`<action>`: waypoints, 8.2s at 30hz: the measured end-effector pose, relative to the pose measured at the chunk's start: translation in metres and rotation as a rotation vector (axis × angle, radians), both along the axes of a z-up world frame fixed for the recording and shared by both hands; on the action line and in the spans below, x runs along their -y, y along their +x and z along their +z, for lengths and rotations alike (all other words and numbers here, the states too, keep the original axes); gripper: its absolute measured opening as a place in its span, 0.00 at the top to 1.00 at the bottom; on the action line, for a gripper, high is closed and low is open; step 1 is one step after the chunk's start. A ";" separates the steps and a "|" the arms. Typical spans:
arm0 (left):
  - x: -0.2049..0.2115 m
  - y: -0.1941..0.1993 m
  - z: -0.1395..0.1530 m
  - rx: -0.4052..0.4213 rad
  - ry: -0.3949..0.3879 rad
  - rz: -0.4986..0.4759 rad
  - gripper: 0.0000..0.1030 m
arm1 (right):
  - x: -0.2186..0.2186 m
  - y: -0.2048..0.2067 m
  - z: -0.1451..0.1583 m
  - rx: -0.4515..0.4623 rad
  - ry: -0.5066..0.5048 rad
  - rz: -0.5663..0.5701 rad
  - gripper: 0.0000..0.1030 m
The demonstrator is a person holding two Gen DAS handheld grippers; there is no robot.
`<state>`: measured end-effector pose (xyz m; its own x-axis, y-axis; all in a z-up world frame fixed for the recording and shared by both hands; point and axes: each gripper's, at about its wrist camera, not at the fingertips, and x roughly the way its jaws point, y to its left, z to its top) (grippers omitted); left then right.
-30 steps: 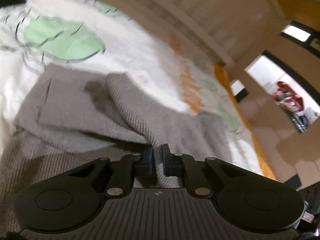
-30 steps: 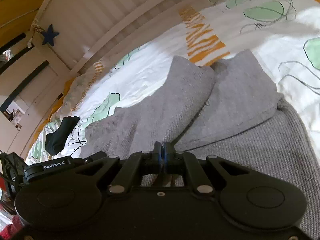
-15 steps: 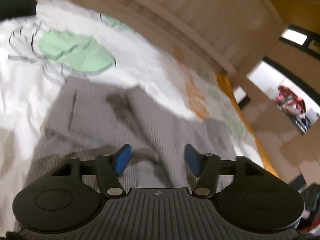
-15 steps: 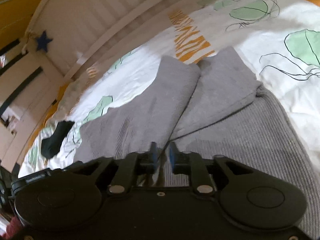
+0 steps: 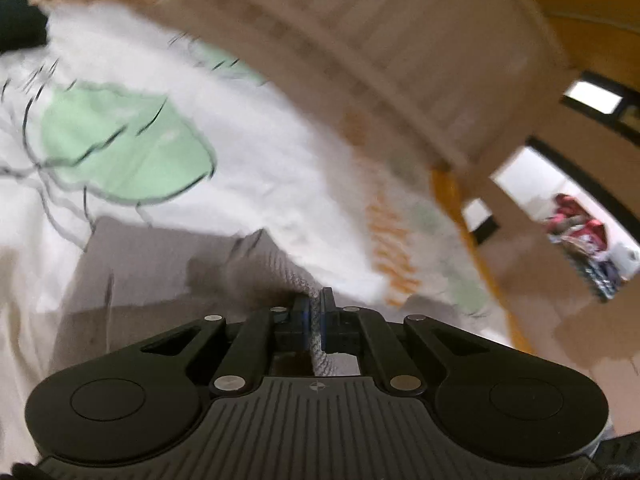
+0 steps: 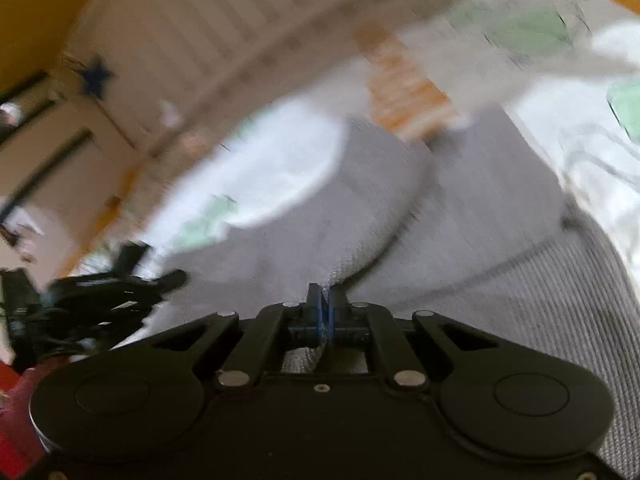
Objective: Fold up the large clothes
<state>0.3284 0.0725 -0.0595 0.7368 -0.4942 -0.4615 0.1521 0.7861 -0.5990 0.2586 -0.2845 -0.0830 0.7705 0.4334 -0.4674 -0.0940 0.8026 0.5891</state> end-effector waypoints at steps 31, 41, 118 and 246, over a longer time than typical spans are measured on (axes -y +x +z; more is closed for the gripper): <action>0.042 0.029 -0.032 0.018 0.293 -0.140 0.30 | -0.049 0.064 0.030 0.231 -0.422 0.110 0.28; 0.045 0.022 -0.040 0.077 0.334 -0.153 0.30 | -0.023 0.094 -0.030 0.010 -0.447 0.009 0.31; 0.003 -0.292 0.006 -0.212 0.597 0.032 0.07 | 0.032 -0.222 0.026 -0.269 -0.317 -0.064 0.01; 0.066 0.019 -0.054 0.066 0.628 0.008 0.00 | -0.041 0.088 -0.036 0.086 -0.598 0.050 0.09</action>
